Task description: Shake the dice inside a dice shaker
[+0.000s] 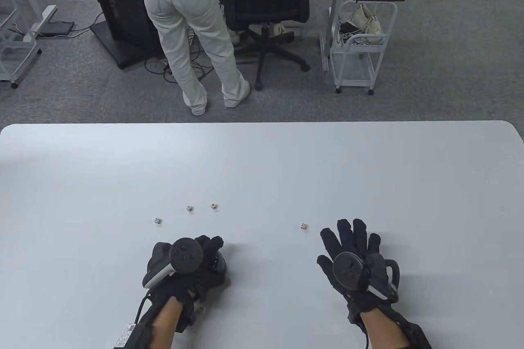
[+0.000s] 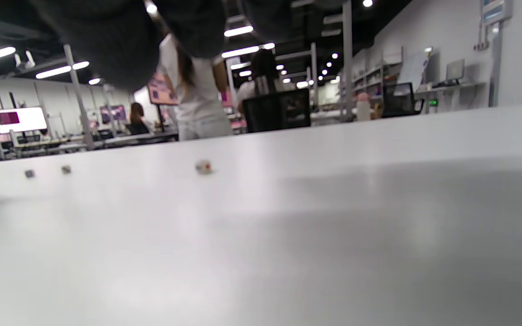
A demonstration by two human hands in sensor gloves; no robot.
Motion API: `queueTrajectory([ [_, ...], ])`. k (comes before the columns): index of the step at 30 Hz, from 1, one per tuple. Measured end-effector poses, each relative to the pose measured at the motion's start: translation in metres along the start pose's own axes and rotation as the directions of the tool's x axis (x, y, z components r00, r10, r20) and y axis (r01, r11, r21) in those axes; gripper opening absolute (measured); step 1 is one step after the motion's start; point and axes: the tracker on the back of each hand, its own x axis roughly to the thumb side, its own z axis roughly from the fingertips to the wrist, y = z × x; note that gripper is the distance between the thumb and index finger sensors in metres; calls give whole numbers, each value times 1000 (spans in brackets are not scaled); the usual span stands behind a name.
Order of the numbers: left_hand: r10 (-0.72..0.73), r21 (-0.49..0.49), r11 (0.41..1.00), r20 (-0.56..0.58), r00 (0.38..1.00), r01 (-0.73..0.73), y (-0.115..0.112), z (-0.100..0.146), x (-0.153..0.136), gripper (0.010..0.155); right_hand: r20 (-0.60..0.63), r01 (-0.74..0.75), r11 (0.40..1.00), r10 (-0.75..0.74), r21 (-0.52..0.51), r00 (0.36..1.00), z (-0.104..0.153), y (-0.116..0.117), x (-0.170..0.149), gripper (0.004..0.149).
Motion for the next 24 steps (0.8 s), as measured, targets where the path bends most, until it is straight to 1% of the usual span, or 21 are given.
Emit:
queueTrajectory([
  [7, 59, 53, 997, -12, 998, -58, 8, 0, -6, 91, 32, 16, 999, -15, -33, 999, -2, -6, 8, 62],
  [11, 96, 148, 984, 26, 995, -99, 25, 6, 1, 91, 66, 63, 996, -59, -62, 996, -6, -16, 20, 62],
  [14, 148, 191, 968, 77, 986, -161, 37, 4, 20, 91, 119, 97, 993, -88, -65, 989, -11, -21, 37, 65],
  [17, 196, 223, 948, 156, 968, -228, 43, -3, 49, 91, 164, 174, 983, -162, -59, 973, -16, -23, 57, 72],
  [18, 224, 231, 937, 184, 957, -264, 42, -6, 60, 91, 190, 203, 978, -191, -47, 963, -19, -22, 67, 77],
  [21, 307, 221, 908, 231, 923, -357, 35, -13, 78, 91, 230, 256, 967, -246, -14, 942, -22, -16, 84, 85],
  [24, 348, 199, 895, 250, 904, -400, 21, -18, 85, 91, 259, 290, 956, -290, 42, 921, -23, -3, 96, 90],
])
